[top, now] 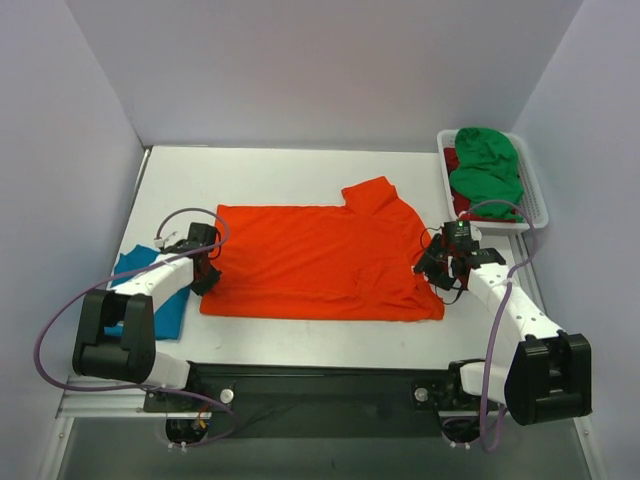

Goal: Fold and stack the t-shirts
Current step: Fold the flattened tshirt in 1/3 of the way

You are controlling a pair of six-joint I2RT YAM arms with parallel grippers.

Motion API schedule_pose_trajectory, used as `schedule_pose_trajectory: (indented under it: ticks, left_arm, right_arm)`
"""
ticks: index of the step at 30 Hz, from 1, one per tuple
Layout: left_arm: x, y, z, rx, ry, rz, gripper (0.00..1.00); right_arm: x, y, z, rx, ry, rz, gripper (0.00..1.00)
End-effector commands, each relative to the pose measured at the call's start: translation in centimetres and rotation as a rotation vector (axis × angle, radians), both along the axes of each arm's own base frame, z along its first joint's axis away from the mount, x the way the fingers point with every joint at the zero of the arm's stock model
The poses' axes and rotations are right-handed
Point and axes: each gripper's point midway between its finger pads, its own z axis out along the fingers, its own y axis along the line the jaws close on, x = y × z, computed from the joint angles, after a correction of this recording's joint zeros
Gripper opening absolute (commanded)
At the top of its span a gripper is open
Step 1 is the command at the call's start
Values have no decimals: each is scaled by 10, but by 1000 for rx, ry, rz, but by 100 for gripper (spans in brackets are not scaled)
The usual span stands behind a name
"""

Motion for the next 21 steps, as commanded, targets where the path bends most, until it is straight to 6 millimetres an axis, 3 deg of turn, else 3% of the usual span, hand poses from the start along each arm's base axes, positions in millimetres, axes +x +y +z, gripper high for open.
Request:
schedule_pose_trajectory:
  ticks: [1, 6, 21]
  left_arm:
    - [16, -4, 11, -12, -55, -10, 24]
    - [17, -6, 18, -22, -77, -23, 9]
    - [6, -6, 38, -37, -147, -51, 8]
  right_arm:
    - [-3, -2, -5, -25, 16, 14, 44]
    - [-2, -1, -5, -25, 15, 24, 43]
    - [14, 7, -4, -59, 15, 146, 45]
